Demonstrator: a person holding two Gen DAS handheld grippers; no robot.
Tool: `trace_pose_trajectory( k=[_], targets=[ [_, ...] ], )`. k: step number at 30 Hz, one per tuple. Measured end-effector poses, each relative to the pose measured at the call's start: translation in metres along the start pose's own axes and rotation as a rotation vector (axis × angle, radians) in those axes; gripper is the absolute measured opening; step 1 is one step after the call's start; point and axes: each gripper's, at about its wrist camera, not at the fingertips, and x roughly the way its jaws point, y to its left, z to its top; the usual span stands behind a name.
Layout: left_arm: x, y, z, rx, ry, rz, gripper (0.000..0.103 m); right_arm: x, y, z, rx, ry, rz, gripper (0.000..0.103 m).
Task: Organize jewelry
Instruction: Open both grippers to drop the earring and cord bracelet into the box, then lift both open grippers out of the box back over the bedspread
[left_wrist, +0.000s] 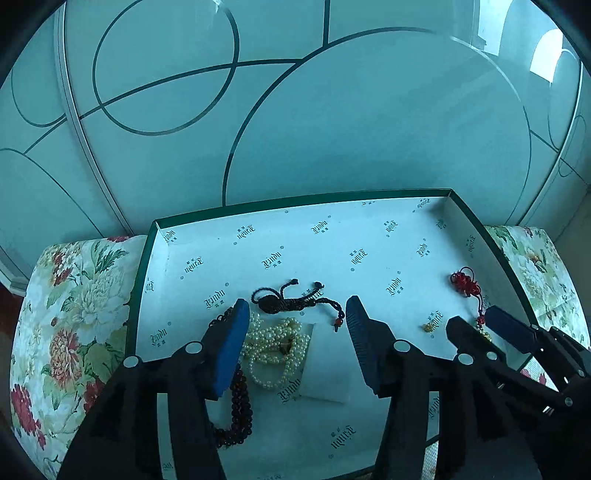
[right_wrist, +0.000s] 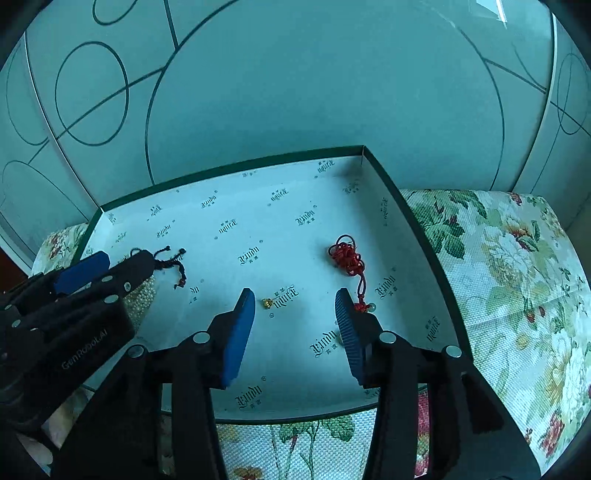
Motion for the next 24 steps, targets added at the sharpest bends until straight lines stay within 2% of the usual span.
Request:
trace_pose_trajectory(
  k=[5,11,18,24],
  targets=[
    [-0.032,0.010,-0.004,-0.031,-0.022,-0.028,0.055,-0.038,-0.003,0.003,0.023,-0.059,0.021,0.045],
    [-0.074,0.029,-0.029,-0.070,-0.052,-0.032,0.061,-0.080,-0.008,-0.023,0.030,-0.090,0.015,0.045],
    [-0.093,0.041,-0.072,-0.103,-0.009,-0.039,0.061,-0.096,-0.010,-0.066,0.051,-0.058,0.006,0.045],
    [-0.106,0.046,-0.109,-0.108,0.010,-0.010,0.061,-0.102,-0.009,-0.101,0.042,-0.013,-0.005,0.045]
  ],
)
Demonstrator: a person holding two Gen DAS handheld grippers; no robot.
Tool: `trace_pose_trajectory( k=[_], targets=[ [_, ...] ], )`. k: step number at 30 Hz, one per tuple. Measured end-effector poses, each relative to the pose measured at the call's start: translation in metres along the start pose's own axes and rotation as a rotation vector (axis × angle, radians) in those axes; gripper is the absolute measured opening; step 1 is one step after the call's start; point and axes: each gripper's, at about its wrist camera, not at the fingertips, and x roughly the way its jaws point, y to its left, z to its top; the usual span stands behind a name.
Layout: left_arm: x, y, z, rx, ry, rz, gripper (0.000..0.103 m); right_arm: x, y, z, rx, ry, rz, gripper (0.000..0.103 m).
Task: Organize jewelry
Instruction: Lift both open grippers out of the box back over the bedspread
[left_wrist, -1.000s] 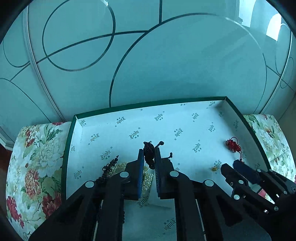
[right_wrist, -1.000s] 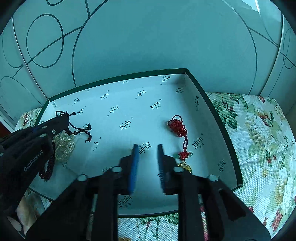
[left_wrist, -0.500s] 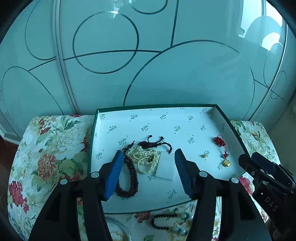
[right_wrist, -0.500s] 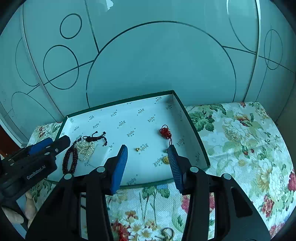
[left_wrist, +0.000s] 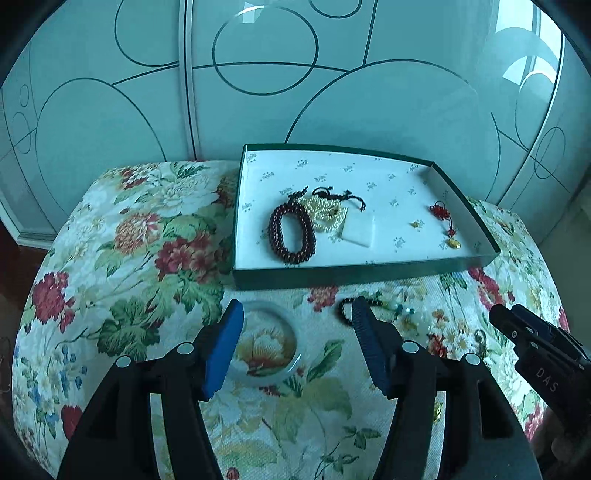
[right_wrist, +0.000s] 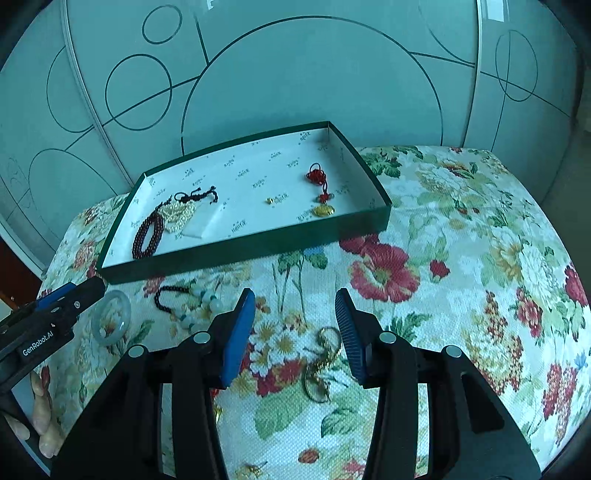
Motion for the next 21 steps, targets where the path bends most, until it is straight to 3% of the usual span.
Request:
trace_pose_trajectory(
  k=[11,21],
  targets=[
    [0.001,0.024,-0.049,-0.049,0.061,0.046,0.061,-0.006,0.013,-0.052,-0.034,0.066,0.006,0.037],
    [0.000,0.032,-0.053,-0.073,0.065,0.060,0.061,-0.003,0.023,-0.053,-0.051,0.076,0.019,0.037]
  ],
)
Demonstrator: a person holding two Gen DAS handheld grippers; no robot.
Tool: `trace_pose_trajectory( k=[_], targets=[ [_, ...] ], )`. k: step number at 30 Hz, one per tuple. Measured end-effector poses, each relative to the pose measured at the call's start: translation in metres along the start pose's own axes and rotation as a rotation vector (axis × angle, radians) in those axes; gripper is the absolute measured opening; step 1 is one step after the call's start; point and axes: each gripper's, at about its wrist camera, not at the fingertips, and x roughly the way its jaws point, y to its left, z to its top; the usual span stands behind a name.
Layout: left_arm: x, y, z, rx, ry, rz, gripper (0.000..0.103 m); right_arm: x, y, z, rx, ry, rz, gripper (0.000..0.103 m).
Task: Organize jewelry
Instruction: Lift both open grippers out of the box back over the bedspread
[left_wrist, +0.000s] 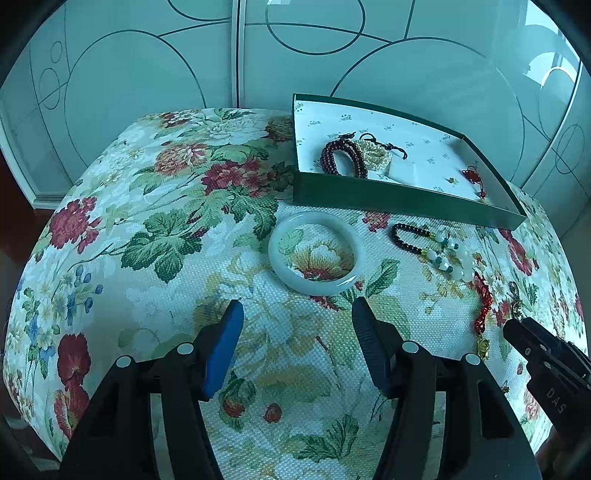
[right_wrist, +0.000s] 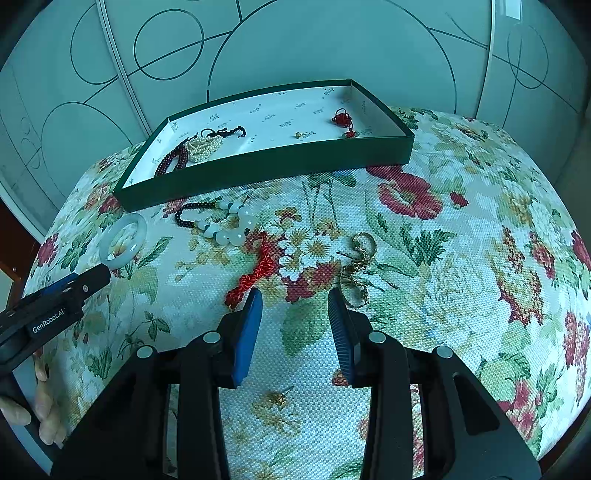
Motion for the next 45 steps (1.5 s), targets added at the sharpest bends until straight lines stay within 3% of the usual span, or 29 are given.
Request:
trace_pose_trajectory(
  k=[20,41,45],
  targets=[
    [0.004,0.016,-0.002,-0.041,0.024,0.014,0.061,0.007,-0.004,0.002,0.010,0.009,0.003,0.037],
    [0.008,0.021,0.004,-0.055,0.020,0.030,0.061,0.027,0.025,0.019,-0.039,0.008,0.020,0.037],
    [0.010,0.021,0.005,-0.060,0.019,0.029,0.066,0.028,0.027,0.020,-0.043,0.011,0.026,0.037]
  ],
)
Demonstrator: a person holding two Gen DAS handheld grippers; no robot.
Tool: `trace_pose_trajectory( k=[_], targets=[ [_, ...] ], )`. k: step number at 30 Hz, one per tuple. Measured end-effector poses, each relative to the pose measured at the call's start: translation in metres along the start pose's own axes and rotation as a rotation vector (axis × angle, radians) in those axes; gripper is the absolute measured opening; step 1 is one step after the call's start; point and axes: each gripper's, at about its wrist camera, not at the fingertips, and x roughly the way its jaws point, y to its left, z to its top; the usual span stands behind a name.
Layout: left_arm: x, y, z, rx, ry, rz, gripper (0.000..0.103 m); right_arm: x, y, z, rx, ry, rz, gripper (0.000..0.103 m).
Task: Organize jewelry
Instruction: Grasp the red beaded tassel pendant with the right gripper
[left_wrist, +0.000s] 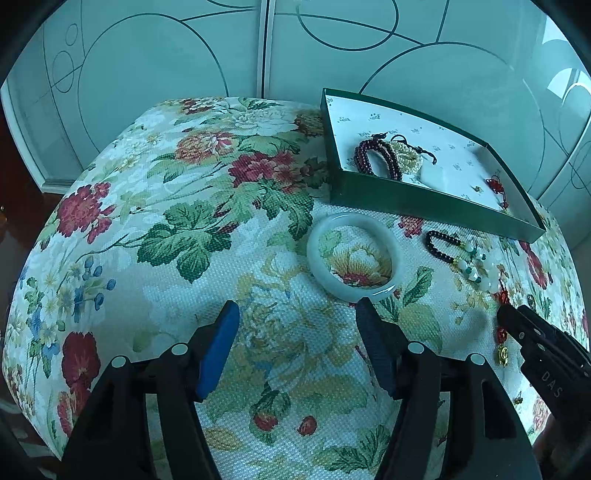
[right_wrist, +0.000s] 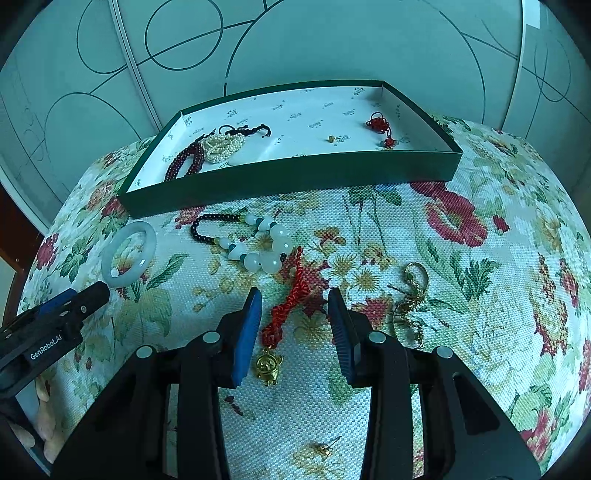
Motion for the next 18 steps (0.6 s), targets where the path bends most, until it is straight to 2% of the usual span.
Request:
trace_pose_trajectory(
  k=[5,7,9,10,15,16,18],
  targets=[
    [0.001,-0.002,0.001,0.005,-0.001,-0.002,0.066,0.003,0.004,0.001,-0.020,-0.010,-0.023,0.034],
    [0.001,-0.004,0.002,0.006,0.000,-0.004,0.066,0.004,0.004,0.000,-0.038,-0.016,-0.048,0.022],
    [0.002,-0.005,0.002,0.008,0.000,-0.006,0.066,0.004,0.003,0.000,-0.045,-0.019,-0.059,0.015],
    [0.002,-0.006,0.003,0.010,0.000,-0.006,0.066,0.004,0.003,0.000,-0.050,-0.018,-0.057,0.008],
    [0.002,-0.012,0.006,0.012,0.002,-0.023,0.067,0.002,-0.001,-0.001,-0.042,-0.020,-0.052,0.007],
    [0.002,-0.013,0.007,0.013,0.000,-0.027,0.071,0.001,-0.002,0.000,-0.038,-0.022,-0.051,0.007],
    [0.002,-0.017,0.009,0.013,-0.006,-0.035,0.073,0.000,-0.004,0.001,-0.034,-0.028,-0.051,0.007]
  ],
)
